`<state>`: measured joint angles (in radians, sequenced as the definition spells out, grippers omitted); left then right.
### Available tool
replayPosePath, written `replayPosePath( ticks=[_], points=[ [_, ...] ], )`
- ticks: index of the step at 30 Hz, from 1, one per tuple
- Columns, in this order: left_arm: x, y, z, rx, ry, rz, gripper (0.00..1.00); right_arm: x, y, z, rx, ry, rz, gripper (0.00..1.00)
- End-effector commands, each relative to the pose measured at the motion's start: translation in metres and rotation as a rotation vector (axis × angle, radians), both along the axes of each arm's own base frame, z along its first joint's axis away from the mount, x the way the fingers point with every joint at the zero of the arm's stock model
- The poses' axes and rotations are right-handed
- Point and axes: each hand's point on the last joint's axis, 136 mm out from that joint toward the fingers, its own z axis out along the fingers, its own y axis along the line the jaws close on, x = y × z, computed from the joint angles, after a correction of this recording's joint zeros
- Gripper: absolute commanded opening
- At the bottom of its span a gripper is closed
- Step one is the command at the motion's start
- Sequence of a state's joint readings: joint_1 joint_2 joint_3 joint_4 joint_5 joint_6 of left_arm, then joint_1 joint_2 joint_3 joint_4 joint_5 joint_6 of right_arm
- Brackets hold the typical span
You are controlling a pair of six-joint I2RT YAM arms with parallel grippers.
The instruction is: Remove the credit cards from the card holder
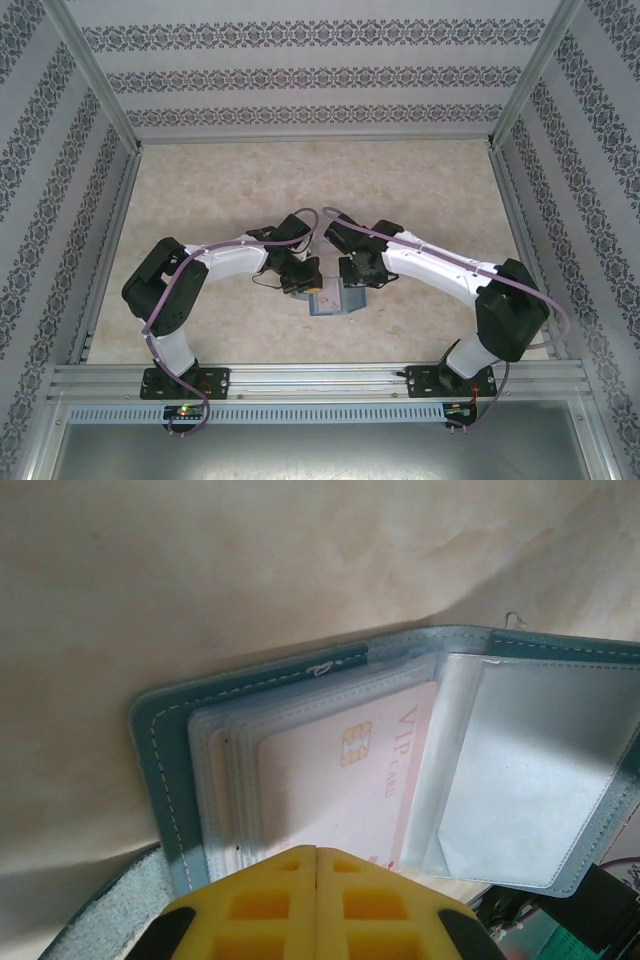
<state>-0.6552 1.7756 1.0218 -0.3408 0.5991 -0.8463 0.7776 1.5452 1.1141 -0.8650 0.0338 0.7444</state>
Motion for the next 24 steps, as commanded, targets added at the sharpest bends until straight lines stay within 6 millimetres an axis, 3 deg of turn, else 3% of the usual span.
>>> replayPosePath(
  ticks=[1,9,24],
  points=[
    [0.002,-0.012,0.009,-0.042,-0.019,-0.007,0.0,0.0,0.023,-0.002,0.189,0.038,-0.04,0.27],
    [-0.001,-0.019,0.009,-0.065,-0.003,-0.016,0.0,0.007,0.048,-0.016,0.415,0.101,-0.099,0.23],
    [-0.009,-0.008,-0.015,0.012,0.022,-0.023,0.0,0.009,0.054,-0.05,0.438,0.177,-0.125,0.22]
  ],
)
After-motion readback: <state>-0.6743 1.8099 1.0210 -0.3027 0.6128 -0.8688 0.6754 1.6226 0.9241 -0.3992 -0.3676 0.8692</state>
